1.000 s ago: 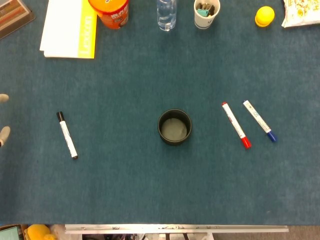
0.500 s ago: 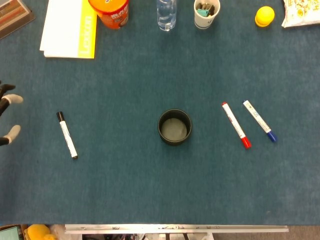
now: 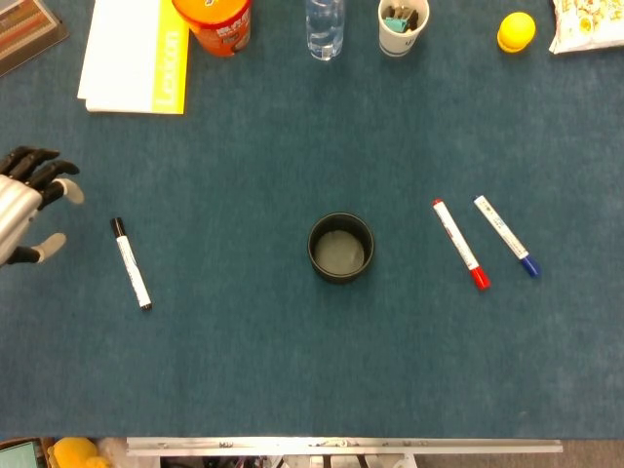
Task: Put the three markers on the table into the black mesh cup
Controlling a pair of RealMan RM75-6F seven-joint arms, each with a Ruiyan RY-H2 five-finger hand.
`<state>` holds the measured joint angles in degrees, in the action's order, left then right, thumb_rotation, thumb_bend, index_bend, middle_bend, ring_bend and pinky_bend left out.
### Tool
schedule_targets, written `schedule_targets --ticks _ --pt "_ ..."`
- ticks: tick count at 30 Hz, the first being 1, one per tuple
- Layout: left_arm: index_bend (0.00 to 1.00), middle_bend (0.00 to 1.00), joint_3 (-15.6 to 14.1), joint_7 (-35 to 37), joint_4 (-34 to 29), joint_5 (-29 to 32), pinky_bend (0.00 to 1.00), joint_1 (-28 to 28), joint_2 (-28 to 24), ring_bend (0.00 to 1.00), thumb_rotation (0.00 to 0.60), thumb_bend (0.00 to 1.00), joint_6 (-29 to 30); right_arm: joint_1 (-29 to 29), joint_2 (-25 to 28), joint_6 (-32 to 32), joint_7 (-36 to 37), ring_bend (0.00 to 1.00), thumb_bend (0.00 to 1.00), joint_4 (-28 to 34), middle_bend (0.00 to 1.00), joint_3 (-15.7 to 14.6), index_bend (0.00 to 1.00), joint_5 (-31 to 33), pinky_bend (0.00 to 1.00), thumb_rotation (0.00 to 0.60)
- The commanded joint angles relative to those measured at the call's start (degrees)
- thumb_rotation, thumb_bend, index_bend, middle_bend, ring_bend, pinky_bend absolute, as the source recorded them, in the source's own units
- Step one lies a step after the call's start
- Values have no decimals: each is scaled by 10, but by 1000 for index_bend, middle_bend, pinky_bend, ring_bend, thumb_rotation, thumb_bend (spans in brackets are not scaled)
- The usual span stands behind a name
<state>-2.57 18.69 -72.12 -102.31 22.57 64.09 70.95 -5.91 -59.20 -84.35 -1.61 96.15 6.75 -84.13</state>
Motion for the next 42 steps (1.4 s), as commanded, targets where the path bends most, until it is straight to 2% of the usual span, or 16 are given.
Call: schedule_targets --ticks 1,12,20,35,42 --pt "386 246 -10 11 18 -14 163 15 9 152 600 232 -5 -1 -1 3 -1 100 94 0 257 -1 178 1 193 600" --pt "386 250 -31 8 34 -38 163 29 25 152 600 232 16 -5 -3 10 -1 100 94 -3 257 -3 177 4 193 600" --pt "386 250 -54 1 78 -76 163 34 47 152 600 232 52 -7 -6 13 -4 100 94 -3 257 -6 178 3 193 600" --pt "443 245 -94 -7 191 -119 163 24 127 151 600 232 113 -6 -7 13 -14 99 94 6 257 -12 178 1 193 600" --pt "459 245 -116 6 291 -150 163 29 178 148 600 232 151 -3 -8 12 -25 100 94 14 257 -15 177 2 193 600"
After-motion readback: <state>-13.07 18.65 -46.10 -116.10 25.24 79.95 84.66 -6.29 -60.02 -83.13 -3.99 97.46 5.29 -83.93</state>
